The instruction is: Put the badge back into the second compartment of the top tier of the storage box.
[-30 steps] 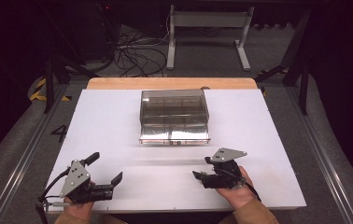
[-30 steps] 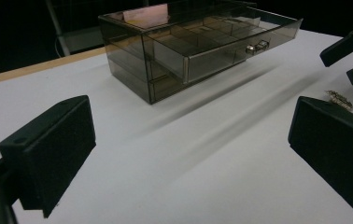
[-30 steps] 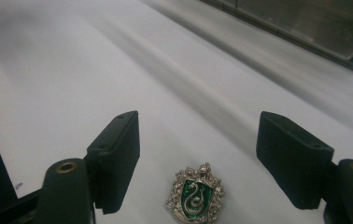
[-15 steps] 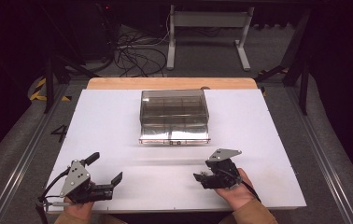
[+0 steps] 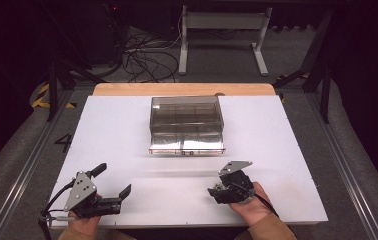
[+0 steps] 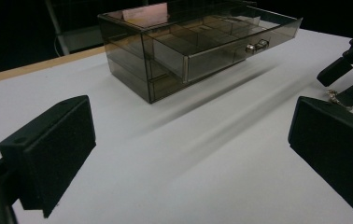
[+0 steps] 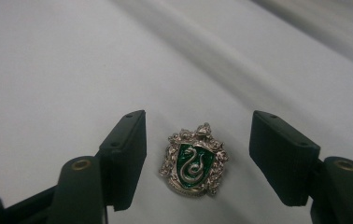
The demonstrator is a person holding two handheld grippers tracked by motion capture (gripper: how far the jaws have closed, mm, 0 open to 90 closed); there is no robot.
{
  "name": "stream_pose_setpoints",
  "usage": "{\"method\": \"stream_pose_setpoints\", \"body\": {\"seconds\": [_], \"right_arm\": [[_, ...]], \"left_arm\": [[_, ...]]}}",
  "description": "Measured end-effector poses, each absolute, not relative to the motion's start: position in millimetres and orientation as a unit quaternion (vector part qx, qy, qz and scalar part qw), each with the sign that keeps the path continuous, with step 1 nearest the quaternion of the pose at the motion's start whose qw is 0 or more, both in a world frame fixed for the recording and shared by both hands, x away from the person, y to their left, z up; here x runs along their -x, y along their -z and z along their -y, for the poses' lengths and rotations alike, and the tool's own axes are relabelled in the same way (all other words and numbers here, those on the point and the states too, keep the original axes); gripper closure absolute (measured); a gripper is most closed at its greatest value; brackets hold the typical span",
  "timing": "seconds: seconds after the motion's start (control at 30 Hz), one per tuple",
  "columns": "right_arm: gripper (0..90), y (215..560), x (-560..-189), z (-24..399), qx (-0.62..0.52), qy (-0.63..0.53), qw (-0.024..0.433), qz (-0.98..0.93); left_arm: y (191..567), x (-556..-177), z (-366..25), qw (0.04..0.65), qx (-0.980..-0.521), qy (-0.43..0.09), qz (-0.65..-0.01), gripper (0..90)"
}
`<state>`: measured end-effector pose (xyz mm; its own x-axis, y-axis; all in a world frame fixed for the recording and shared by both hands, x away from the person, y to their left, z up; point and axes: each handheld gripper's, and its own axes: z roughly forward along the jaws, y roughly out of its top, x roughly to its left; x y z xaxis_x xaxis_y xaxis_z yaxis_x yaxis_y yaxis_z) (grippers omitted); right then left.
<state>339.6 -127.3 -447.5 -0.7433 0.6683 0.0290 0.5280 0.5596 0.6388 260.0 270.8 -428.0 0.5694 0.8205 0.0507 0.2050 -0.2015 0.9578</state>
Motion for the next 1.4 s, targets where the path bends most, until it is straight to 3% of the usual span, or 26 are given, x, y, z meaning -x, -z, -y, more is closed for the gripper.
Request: {"method": "stream_pose_setpoints", "body": {"seconds": [0.67,0.9,1.4], "right_arm": [[47.0,453.9,-335.9,118.3,-0.342,-0.29,0.136,-0.883],[55.6,453.1,-335.1,118.4,-0.343,-0.289,0.136,-0.883],[56.6,453.1,-335.3,119.3,-0.341,-0.292,0.135,-0.883]], "left_arm": [[428.2,-260.2,-270.5,0.521,-0.716,-0.295,-0.359,1.6],[428.2,-260.4,-270.6,0.52,-0.717,-0.295,-0.358,1.6],[428.2,-260.4,-270.5,0.52,-0.717,-0.295,-0.358,1.6]]}}
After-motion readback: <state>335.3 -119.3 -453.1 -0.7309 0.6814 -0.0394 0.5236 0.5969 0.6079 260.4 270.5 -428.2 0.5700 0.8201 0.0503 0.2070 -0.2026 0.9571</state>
